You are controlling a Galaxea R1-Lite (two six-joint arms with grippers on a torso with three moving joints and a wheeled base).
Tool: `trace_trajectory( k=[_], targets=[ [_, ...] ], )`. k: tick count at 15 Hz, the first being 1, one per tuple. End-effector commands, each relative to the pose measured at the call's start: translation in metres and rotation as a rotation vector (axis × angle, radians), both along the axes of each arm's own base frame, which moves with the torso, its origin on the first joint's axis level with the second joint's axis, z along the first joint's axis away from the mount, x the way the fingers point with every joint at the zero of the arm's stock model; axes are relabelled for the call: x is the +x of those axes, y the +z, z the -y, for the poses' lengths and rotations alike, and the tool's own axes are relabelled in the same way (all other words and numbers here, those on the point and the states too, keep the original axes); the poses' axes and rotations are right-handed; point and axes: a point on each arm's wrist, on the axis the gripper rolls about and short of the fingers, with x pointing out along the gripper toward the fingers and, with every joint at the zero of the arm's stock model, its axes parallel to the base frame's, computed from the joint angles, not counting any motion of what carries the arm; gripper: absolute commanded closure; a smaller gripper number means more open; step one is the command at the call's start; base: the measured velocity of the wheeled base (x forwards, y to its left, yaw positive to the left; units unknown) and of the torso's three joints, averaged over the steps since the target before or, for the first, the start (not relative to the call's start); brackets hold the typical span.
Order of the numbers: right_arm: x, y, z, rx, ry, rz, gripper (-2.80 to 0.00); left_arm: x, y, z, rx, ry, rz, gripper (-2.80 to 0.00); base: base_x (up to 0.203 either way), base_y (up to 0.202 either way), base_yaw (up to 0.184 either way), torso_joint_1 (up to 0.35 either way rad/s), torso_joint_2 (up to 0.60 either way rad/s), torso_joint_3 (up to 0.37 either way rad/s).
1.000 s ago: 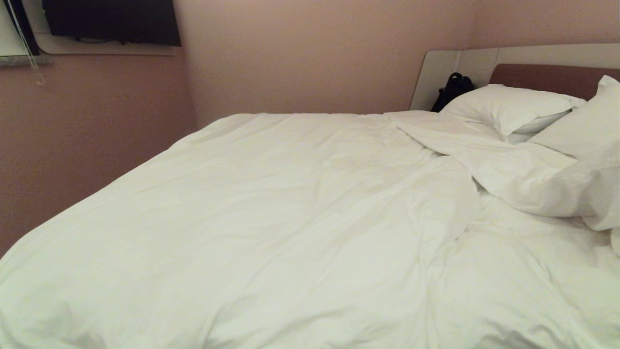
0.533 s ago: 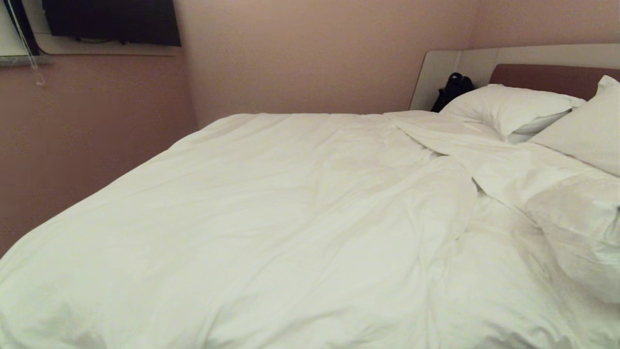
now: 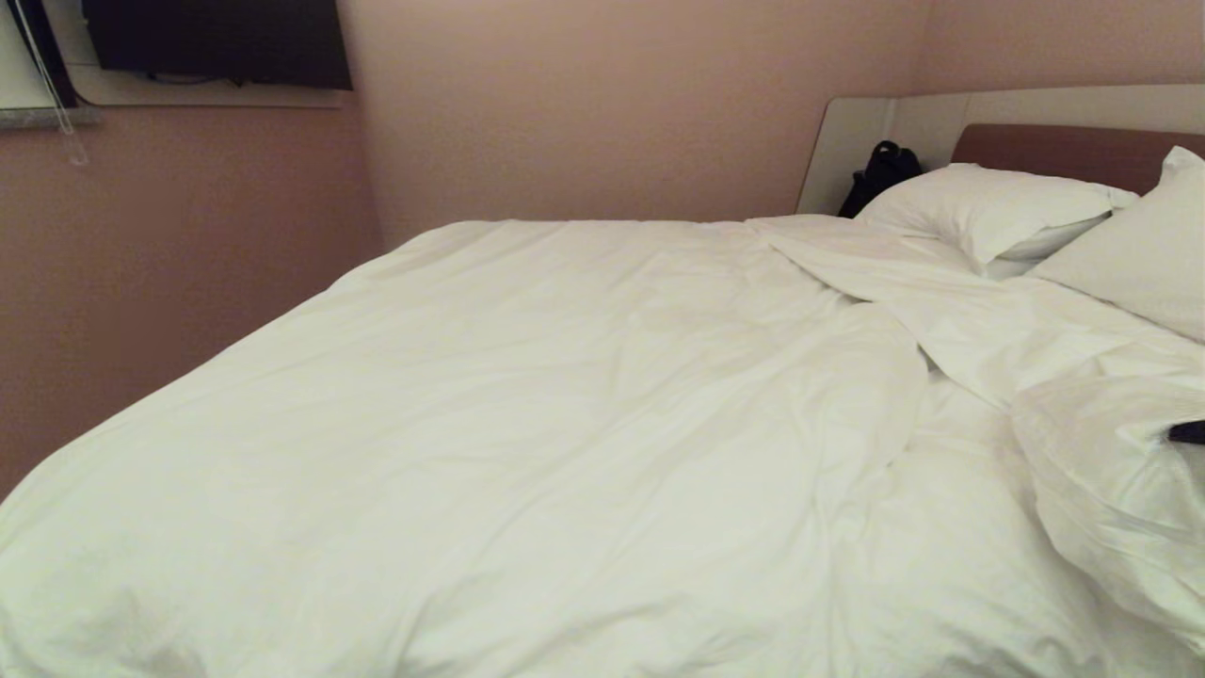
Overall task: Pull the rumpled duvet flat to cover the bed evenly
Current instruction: Flatten the corners of the folded blanket
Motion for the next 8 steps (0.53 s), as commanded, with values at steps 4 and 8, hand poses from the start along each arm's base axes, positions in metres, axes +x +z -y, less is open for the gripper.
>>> trace_trajectory(
  k=[4,8],
  targets=[
    [-0.036,0.042,-0.033,-0.120,0.086,0.173,-2.80,0.000,0.000,0.000,0.000,0.000,0.000,0.00,0.000,0.000,0.000,0.000,0.00,0.000],
    [-0.051,0.071,-0.051,-0.161,0.149,0.277,-2.80,0.000,0.000,0.000,0.000,0.000,0.000,0.00,0.000,0.000,0.000,0.000,0.00,0.000]
  ],
)
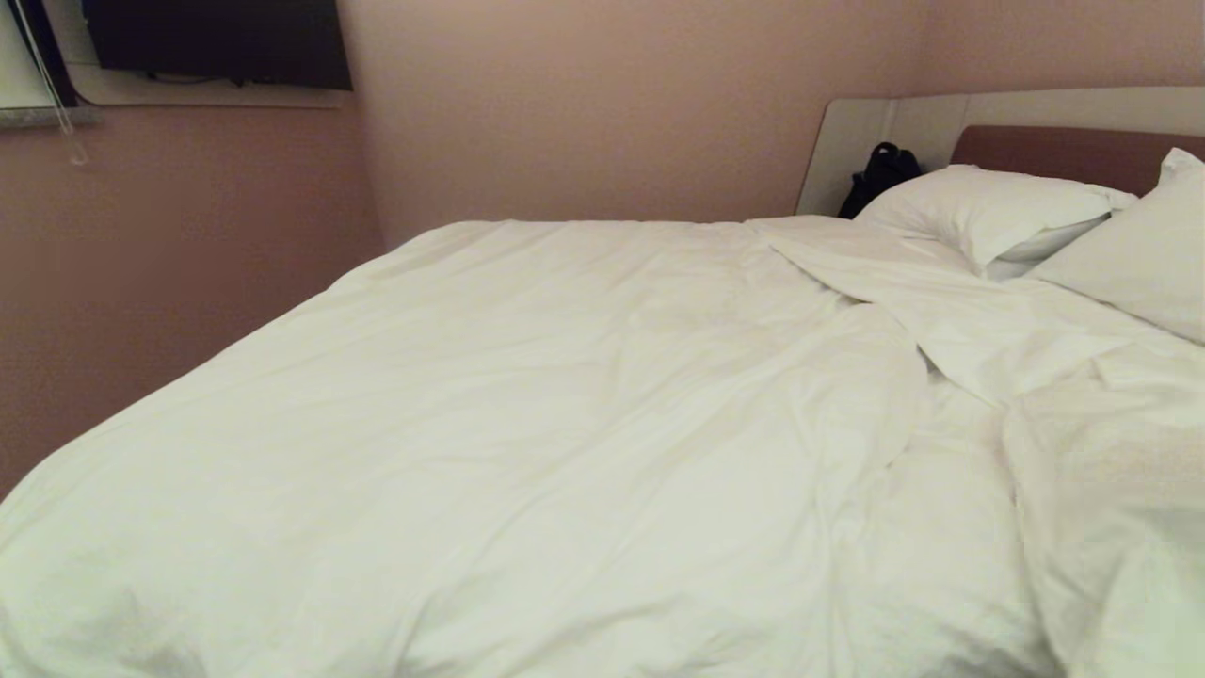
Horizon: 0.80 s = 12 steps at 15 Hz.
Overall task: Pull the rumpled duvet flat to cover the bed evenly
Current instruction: Flatten the corners of the folded blanket
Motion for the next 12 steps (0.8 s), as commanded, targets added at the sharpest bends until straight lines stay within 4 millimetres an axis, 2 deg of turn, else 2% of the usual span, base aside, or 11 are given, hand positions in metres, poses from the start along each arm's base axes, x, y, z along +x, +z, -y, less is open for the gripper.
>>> trace_trajectory(
  k=[1,2,3,4,6,9,12],
  targets=[
    [-0.003,0.010,-0.008,-0.016,0.044,0.039,-2.80,0.000,0.000,0.000,0.000,0.000,0.000,0.00,0.000,0.000,0.000,0.000,0.00,0.000],
    [0.001,0.012,-0.011,-0.016,0.070,0.041,-2.80,0.000,0.000,0.000,0.000,0.000,0.000,0.00,0.000,0.000,0.000,0.000,0.00,0.000],
    [0.004,0.012,-0.015,-0.016,0.100,0.041,-0.45,0.000,0.000,0.000,0.000,0.000,0.000,0.00,0.000,0.000,0.000,0.000,0.00,0.000],
    [0.010,0.010,-0.018,-0.011,0.134,0.031,0.00,0.000,0.000,0.000,0.000,0.000,0.000,0.00,0.000,0.000,0.000,0.000,0.00,0.000],
    [0.029,0.004,-0.019,0.005,0.181,-0.002,0.00,0.000,0.000,0.000,0.000,0.000,0.000,0.00,0.000,0.000,0.000,0.000,0.00,0.000],
    [0.089,-0.024,-0.007,0.051,0.206,-0.127,0.00,0.000,0.000,0.000,0.000,0.000,0.000,0.00,0.000,0.000,0.000,0.000,0.00,0.000],
    [0.141,-0.055,-0.007,0.007,0.127,-0.266,0.00,0.000,0.000,0.000,0.000,0.000,0.000,0.00,0.000,0.000,0.000,0.000,0.00,0.000]
  ],
)
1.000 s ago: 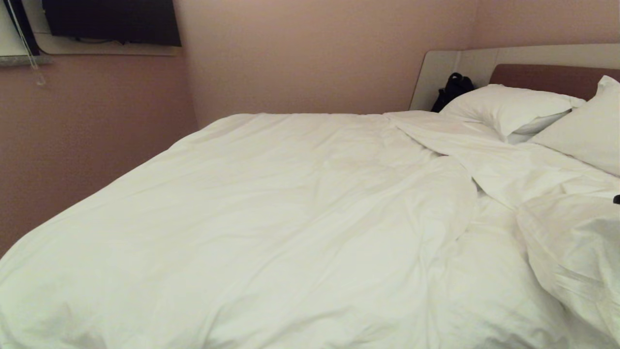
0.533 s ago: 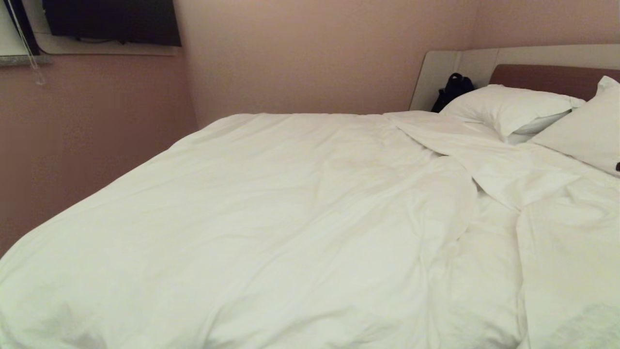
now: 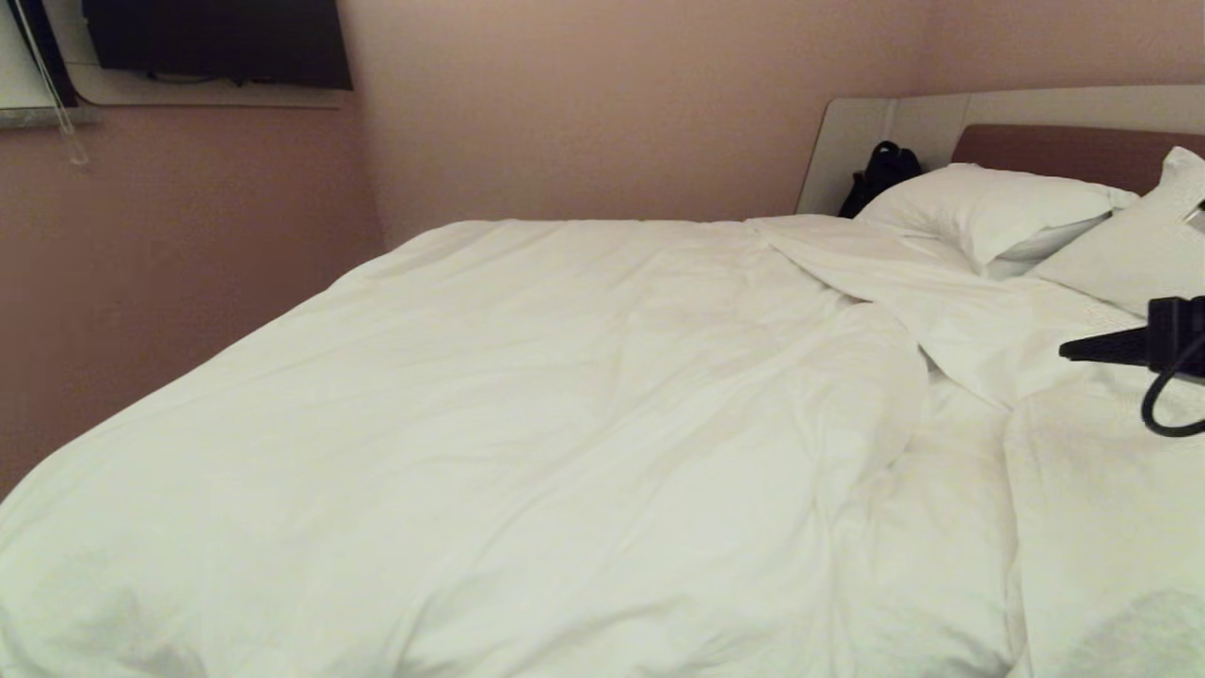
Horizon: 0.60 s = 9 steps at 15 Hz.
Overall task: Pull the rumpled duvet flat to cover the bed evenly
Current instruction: Flatten the corners of the folded blanket
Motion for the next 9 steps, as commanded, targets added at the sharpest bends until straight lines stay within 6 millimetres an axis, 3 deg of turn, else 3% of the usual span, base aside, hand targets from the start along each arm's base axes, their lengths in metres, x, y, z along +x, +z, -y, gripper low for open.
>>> trace_trajectory(
  k=[1,9],
  targets=[
    [0.039,-0.033,0.004,-0.073,-0.105,-0.135,0.00,0.000,0.000,0.000,0.000,0.000,0.001,0.00,0.000,0.000,0.000,0.000,0.00,0.000],
    [0.088,-0.087,-0.021,-0.152,-0.079,-0.304,0.00,0.000,0.000,0.000,0.000,0.000,0.001,0.00,0.000,0.000,0.000,0.000,0.00,0.000]
  ],
)
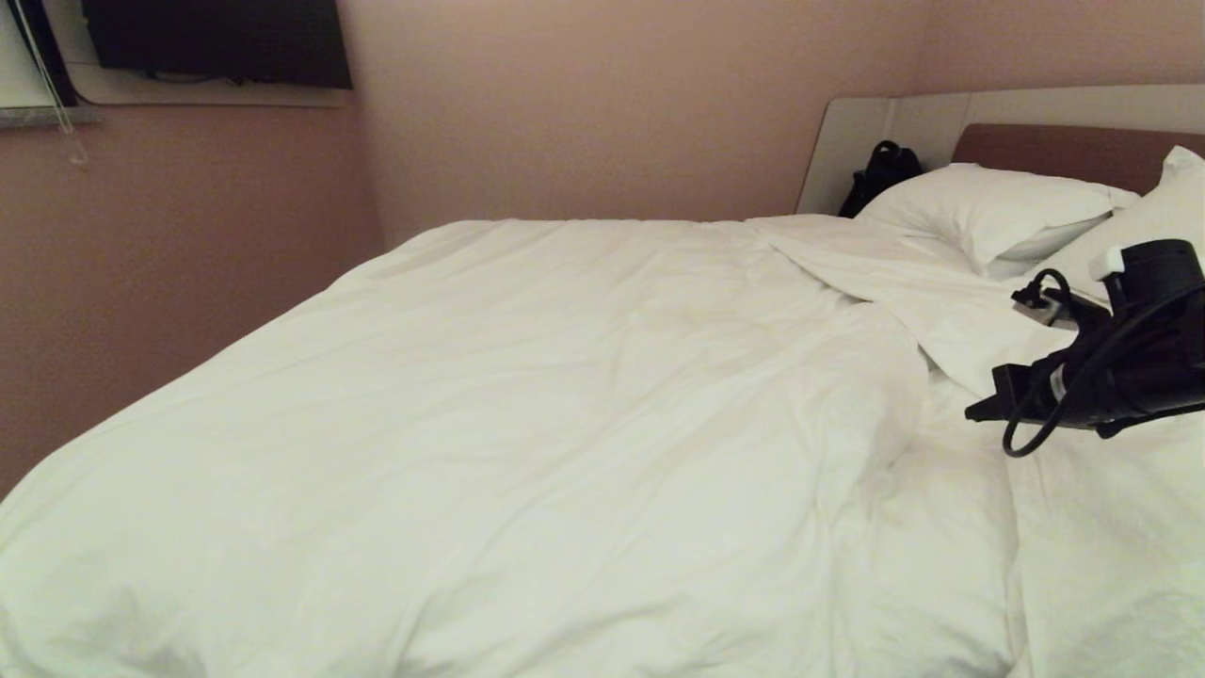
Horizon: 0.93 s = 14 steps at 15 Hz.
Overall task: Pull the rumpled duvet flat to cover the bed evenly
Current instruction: Flatten the corners of the folded blanket
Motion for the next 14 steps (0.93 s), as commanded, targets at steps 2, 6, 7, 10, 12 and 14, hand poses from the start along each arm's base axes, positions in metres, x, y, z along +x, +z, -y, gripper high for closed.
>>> trace_trajectory(
  k=[2,6,7,10,12,14],
  targets=[
    [0.014,-0.027,-0.012,-0.023,0.014,-0.085,0.00,0.000,0.000,0.000,0.000,0.000,0.000,0.00,0.000,0.000,0.000,0.000,0.00,0.000],
    [0.021,-0.039,-0.024,-0.024,0.050,-0.118,-2.80,0.000,0.000,0.000,0.000,0.000,0.002,0.00,0.000,0.000,0.000,0.000,0.00,0.000],
    [0.023,-0.043,-0.028,-0.027,0.056,-0.132,-2.80,0.000,0.000,0.000,0.000,0.000,0.000,0.00,0.000,0.000,0.000,0.000,0.00,0.000],
    [0.022,-0.048,-0.028,-0.046,0.076,-0.149,-2.80,0.000,0.000,0.000,0.000,0.000,0.000,0.00,0.000,0.000,0.000,0.000,0.00,0.000],
    [0.020,-0.052,-0.028,-0.069,0.105,-0.160,-2.80,0.000,0.000,0.000,0.000,0.000,0.000,0.00,0.000,0.000,0.000,0.000,0.00,0.000],
    [0.021,-0.060,-0.029,-0.073,0.115,-0.180,-2.80,0.000,0.000,0.000,0.000,0.000,0.000,0.00,0.000,0.000,0.000,0.000,0.00,0.000]
  ],
)
